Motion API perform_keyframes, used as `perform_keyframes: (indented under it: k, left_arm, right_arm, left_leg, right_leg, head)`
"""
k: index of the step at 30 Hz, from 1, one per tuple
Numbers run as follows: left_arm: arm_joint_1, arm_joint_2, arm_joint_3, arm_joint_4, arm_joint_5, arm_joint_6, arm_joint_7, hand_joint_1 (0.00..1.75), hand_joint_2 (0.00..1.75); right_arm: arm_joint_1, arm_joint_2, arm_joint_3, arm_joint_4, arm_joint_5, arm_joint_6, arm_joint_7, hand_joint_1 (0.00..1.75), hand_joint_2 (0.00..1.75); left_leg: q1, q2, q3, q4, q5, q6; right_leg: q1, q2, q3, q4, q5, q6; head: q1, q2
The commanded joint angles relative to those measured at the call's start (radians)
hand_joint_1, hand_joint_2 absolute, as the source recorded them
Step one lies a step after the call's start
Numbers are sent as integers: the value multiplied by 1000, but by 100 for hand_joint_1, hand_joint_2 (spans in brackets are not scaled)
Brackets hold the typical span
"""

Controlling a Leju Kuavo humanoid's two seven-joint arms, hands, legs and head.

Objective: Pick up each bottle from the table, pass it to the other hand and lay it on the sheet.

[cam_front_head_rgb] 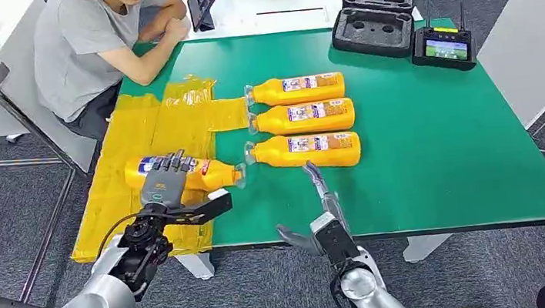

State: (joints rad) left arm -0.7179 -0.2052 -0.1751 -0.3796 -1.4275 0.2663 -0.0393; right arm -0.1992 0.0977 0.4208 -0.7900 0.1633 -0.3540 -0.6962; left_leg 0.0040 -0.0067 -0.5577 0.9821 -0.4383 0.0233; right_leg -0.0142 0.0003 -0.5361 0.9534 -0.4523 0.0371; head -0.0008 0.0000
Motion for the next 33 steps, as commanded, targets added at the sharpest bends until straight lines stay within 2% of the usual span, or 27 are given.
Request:
perform_keyframes:
  k: [1, 5, 7, 8, 9, 13, 14, 16, 19, 23, 28, 33]
  left_arm:
    - [32, -25, -13, -65, 25, 134, -88, 0, 175]
    - [51, -37, -12, -97, 35, 152, -96, 0, 175]
    - [113, -41, -24, -226, 97, 149, -172, 0, 175]
    - [176, -39, -48, -360, 189, 139, -263, 0, 175]
    - [191, -36, -58, -391, 217, 125, -286, 0, 175]
    - [191, -36, -58, -391, 217, 125, -286, 0, 175]
    - [218, -38, -64, -443, 269, 101, -311, 0, 175]
    - [283, -21, -119, -594, 455, 8, -460, 0, 175]
    - [343, 11, -182, -767, 709, -144, -544, 0, 175]
    - [346, 25, -192, -789, 844, -205, -575, 0, 175]
    - [350, 18, -218, -722, 966, -291, -642, 0, 175]
    - [363, 8, -230, -693, 1003, -309, -659, 0, 175]
  right_arm:
    - [-3, -19, -10, 10, -6, -18, -2, 0, 175]
    - [5, -23, -11, 1, -5, -20, -2, 0, 175]
    - [11, -25, -13, -5, -1, -20, -2, 0, 175]
    - [15, -24, -17, -10, 3, -15, -2, 0, 175]
    - [15, -24, -17, -10, 4, -15, -2, 0, 175]
    - [15, -24, -17, -10, 4, -15, -2, 0, 175]
    - [13, -24, -16, -9, 4, -15, -2, 0, 175]
    - [14, -26, -17, -10, 8, -9, -2, 0, 175]
    - [10, -26, -11, -6, 8, -2, -2, 0, 175]
    - [6, -19, -3, -8, 0, 2, -2, 0, 175]
    - [-4, -11, -8, 15, -14, 6, -2, 0, 175]
    - [-7, -11, -6, 27, -13, 9, -2, 0, 175]
  left_leg:
    - [0, 1, 1, 1, -1, -1]
    - [0, 0, 1, 1, -1, -1]
    - [0, 1, 1, 1, -1, -1]
    - [0, 1, 1, 0, 0, -1]
    - [0, 1, 1, 1, -1, -1]
    - [0, 1, 1, 2, -2, -1]
    - [0, 1, 0, 1, -1, -1]
    - [-1, 2, 1, 1, -1, -1]
    - [0, 3, 1, 2, -2, -1]
    - [0, 3, 0, 1, -1, -1]
    - [0, 3, 1, 1, -1, -1]
    - [0, 2, 1, 0, -1, -1]
  right_leg:
    - [0, 0, 1, 0, -1, -1]
    - [0, 0, 1, 1, -1, -1]
    - [0, 0, 1, 0, -1, -1]
    - [0, 0, 1, 0, 0, -1]
    - [0, 0, 1, 0, -1, -1]
    - [1, 1, 1, 1, -1, -2]
    - [0, 0, 0, 0, 0, -1]
    - [0, 1, 0, 1, 0, -1]
    - [1, 2, 0, 1, -1, -2]
    - [0, 2, -1, 0, 0, -1]
    - [1, 2, 1, 0, 0, -2]
    - [0, 2, 1, 0, 0, -1]
  head:
    - [0, 0]
    - [0, 0]
    - [0, 0]
    - [0, 0]
    - [0, 0]
    - [0, 0]
    - [0, 0]
    - [0, 0]
    - [0, 0]
    - [0, 0]
    - [0, 0]
    - [0, 0]
